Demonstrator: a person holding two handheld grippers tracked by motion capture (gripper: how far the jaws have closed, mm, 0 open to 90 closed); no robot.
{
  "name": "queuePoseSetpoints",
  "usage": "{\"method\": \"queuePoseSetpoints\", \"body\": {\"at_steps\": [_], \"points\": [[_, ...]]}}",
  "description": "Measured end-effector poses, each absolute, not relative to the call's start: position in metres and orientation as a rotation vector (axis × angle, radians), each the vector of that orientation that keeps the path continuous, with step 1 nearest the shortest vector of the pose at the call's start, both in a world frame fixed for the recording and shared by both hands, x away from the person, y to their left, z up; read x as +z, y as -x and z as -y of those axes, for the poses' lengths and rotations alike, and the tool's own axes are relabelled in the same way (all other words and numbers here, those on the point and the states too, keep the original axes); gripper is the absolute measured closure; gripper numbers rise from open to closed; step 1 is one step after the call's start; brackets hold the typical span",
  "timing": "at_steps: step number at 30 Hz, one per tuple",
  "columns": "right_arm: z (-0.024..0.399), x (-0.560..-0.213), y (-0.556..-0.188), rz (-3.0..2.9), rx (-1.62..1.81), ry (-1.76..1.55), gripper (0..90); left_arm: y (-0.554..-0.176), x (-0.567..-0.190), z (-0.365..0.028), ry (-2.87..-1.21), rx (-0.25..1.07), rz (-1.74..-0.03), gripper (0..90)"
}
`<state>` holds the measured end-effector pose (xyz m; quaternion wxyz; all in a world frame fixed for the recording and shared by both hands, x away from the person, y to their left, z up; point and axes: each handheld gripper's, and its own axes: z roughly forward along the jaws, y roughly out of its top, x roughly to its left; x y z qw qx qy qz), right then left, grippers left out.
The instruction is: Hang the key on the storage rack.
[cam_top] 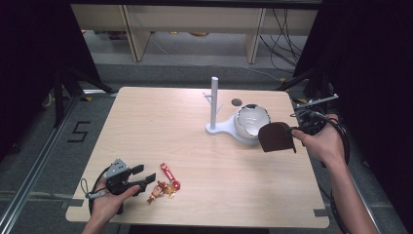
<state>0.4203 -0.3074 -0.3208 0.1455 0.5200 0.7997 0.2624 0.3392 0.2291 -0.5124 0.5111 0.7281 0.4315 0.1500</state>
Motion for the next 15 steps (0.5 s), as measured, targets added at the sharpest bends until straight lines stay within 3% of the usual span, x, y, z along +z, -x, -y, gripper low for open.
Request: {"method": "queuePoseSetpoints", "body": {"at_steps": [15], "points": [[0.299,-0.309,-0.43,-2.265,0.769,-1.529,87.1,-0.339,-0.512,-0.23,-1.751,0.362,-1.042,32.3]]}}
